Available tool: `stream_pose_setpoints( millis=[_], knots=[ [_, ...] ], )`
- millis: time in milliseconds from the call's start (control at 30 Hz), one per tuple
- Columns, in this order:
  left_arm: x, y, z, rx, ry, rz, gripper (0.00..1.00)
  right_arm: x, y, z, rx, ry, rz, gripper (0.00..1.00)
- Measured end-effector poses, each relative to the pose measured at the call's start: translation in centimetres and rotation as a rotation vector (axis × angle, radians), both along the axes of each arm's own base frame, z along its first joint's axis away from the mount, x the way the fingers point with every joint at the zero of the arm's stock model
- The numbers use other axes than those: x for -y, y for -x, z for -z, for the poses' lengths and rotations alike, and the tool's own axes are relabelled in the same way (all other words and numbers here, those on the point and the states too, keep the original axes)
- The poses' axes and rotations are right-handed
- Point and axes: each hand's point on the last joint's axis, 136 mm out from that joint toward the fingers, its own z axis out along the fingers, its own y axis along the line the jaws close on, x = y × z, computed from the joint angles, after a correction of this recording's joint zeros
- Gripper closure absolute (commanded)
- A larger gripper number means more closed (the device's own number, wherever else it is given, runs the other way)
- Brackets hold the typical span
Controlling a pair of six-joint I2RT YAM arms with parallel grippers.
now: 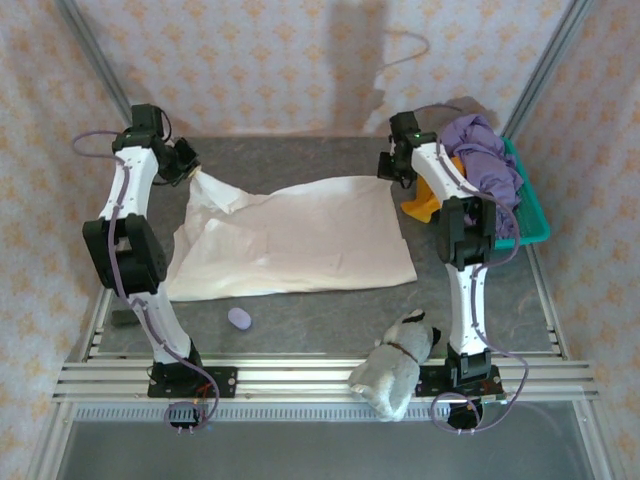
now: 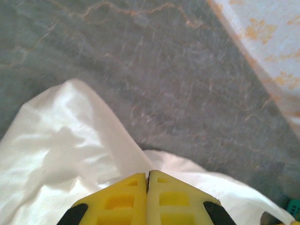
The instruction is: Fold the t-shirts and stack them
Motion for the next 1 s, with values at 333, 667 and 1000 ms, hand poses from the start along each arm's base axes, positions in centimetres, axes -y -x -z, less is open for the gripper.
stream_pose_setpoints(
  millis=[333, 667, 1000],
  knots=[
    [0.8, 7.4, -1.0, -0.116, -0.079, 0.075, 1.00, 1.0, 7.4, -1.0, -0.051, -0.043, 0.034, 1.00],
    [2.2, 12.7, -2.2, -0.161, -0.084, 0.119, 1.00, 1.8, 11.9, -1.0, -0.090, -0.039, 0.040, 1.00],
    [2.9, 16.9, 2.4, -0.318, -0.069, 0.134, 1.00, 2.5, 16.0, 3.7, -0.269, -0.033, 0.111, 1.00]
  ],
)
